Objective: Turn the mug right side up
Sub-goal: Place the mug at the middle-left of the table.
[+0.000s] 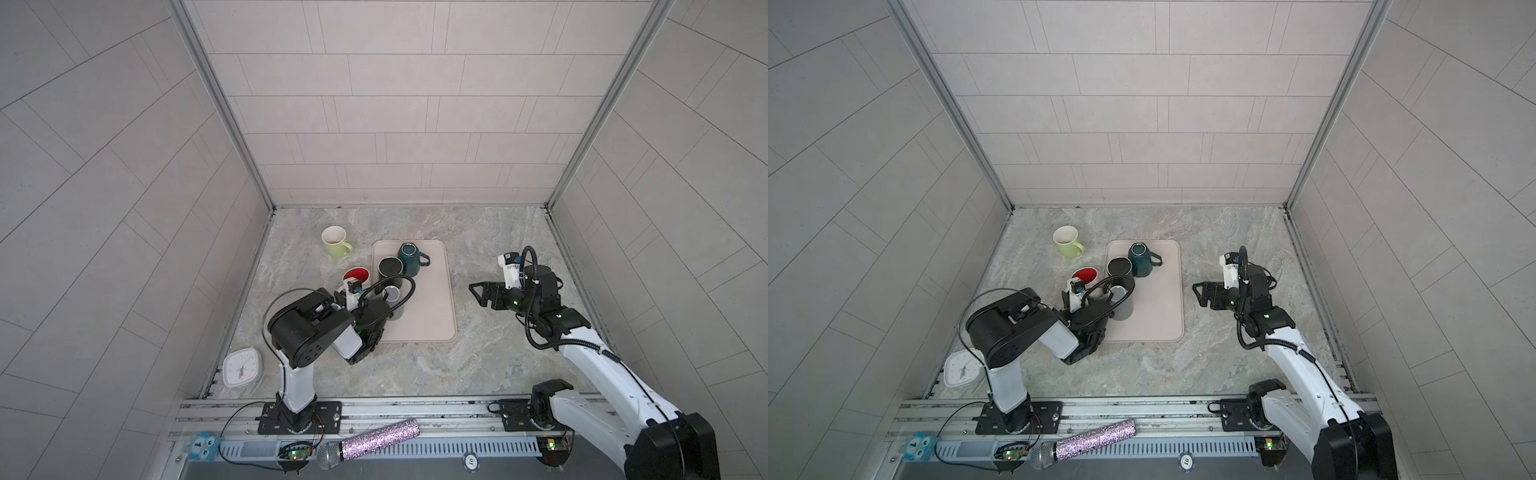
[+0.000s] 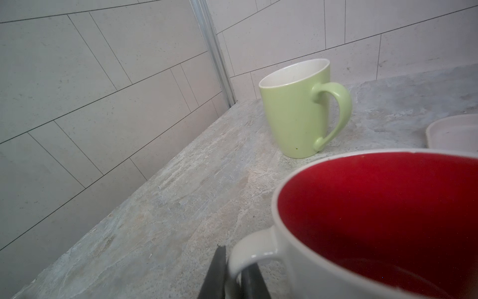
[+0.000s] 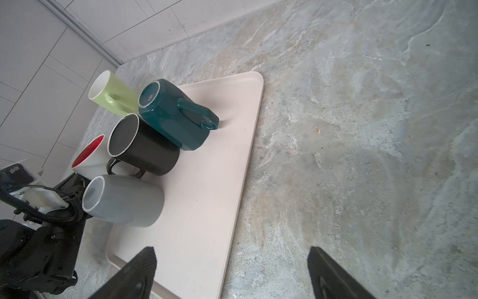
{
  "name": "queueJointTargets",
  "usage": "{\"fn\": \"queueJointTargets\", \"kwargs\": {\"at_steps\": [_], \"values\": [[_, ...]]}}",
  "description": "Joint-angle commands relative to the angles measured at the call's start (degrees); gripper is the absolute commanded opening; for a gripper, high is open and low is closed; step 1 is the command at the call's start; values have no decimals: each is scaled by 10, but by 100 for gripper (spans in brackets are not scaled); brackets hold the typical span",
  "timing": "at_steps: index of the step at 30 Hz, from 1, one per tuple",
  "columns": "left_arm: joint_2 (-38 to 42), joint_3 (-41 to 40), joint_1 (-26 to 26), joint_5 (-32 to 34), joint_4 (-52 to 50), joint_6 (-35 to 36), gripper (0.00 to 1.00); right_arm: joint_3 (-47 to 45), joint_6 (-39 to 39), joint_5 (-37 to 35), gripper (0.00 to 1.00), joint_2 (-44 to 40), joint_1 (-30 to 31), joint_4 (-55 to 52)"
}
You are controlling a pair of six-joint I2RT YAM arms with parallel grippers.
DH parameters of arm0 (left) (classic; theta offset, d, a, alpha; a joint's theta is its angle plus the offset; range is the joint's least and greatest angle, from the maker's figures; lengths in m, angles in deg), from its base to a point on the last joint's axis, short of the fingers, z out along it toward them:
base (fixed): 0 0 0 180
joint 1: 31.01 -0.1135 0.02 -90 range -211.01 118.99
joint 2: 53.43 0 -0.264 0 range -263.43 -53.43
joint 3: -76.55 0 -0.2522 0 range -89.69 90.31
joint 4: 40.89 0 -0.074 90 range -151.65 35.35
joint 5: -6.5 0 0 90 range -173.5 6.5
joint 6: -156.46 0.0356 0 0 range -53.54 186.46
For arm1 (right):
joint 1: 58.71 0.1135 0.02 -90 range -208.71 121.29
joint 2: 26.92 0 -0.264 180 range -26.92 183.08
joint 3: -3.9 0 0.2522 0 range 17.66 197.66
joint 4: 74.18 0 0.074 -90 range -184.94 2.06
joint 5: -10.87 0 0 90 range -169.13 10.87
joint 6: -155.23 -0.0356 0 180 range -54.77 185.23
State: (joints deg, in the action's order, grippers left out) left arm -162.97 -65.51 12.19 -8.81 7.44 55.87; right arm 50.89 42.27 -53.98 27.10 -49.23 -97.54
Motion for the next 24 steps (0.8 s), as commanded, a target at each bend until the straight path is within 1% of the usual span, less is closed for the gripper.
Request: {"fn": "queueJointTargets", "kwargs": {"at_steps": [1, 3, 4, 8, 15, 18, 19, 20, 21, 22, 24], "values": [[-58, 15, 13, 22, 136, 63, 0, -6, 2, -6, 93, 0, 3, 7], [-72, 35, 14, 43, 136, 85, 0, -5, 4, -7, 93, 2, 3, 6], [-74, 38, 13, 48, 136, 84, 0, -3, 7, -6, 93, 3, 3, 6], [-71, 38, 8, 64, 136, 63, 0, 2, 8, -6, 93, 10, 3, 6], [-47, 15, 9, 65, 134, 39, 0, -1, 5, -3, 93, 21, 3, 16], [-34, 2, 10, 55, 134, 33, 17, -2, 4, -2, 93, 23, 3, 18], [-32, -1, 12, 53, 134, 33, 28, -2, 4, -1, 93, 23, 4, 17], [-29, -5, 13, 44, 134, 34, 44, -2, 4, -1, 93, 23, 4, 17], [-25, -9, 14, 39, 134, 32, 58, -3, 4, -1, 93, 23, 4, 17], [-21, -12, 16, 38, 134, 32, 65, -3, 4, -3, 93, 22, 5, 16], [-11, -17, 20, 21, 132, 39, 74, -3, 5, -7, 93, 19, 5, 14]]}}
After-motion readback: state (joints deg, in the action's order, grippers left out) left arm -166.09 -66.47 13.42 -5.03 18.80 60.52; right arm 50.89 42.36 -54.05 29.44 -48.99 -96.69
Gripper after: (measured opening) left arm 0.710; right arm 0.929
